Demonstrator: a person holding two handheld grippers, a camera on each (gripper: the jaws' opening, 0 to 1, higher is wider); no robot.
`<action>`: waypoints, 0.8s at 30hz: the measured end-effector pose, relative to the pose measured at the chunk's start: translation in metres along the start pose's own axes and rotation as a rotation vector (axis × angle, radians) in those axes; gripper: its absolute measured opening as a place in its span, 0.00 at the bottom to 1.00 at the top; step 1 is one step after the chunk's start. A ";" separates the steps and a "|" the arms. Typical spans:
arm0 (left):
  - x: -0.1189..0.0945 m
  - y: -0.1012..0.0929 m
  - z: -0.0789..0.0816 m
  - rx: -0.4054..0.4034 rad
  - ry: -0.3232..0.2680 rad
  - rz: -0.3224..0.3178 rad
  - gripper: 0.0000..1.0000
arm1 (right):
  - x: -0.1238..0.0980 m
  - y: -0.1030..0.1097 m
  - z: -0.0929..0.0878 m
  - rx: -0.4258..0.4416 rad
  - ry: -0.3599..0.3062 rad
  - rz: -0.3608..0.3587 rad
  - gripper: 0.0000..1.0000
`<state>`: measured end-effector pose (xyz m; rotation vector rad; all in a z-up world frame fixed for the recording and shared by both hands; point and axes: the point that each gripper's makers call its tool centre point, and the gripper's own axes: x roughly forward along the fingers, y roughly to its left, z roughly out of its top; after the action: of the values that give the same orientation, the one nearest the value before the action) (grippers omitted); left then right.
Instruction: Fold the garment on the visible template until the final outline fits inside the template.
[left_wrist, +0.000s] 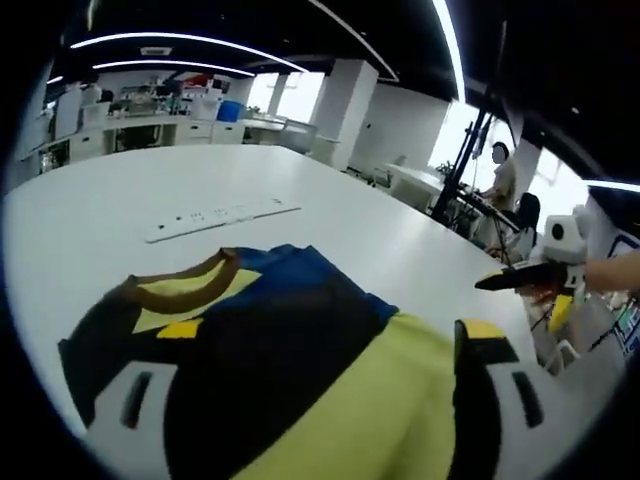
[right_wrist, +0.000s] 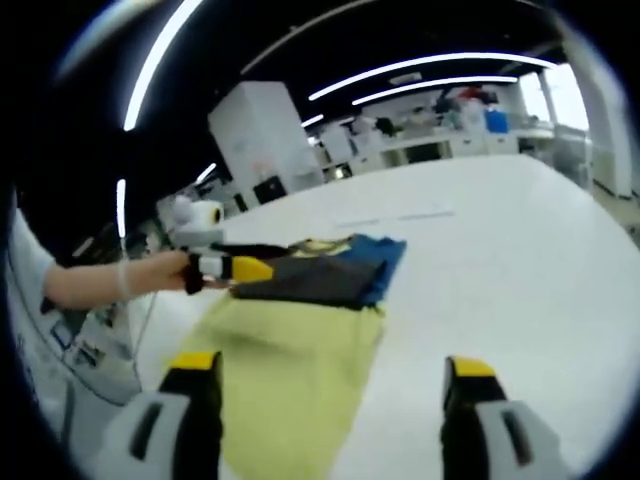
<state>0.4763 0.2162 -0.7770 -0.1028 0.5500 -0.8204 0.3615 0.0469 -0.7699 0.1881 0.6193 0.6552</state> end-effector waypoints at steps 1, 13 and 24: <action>-0.006 -0.002 -0.001 0.001 -0.002 0.001 0.99 | 0.000 0.001 0.000 -0.001 0.000 0.000 0.91; -0.073 0.009 -0.023 -0.022 -0.001 0.048 0.93 | 0.006 0.018 0.004 -0.016 -0.009 0.025 0.91; -0.127 0.013 -0.044 -0.033 0.008 0.093 0.89 | 0.005 0.028 0.007 -0.044 -0.007 0.036 0.91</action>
<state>0.3925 0.3219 -0.7647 -0.1033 0.5723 -0.7213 0.3540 0.0721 -0.7567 0.1602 0.5956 0.7023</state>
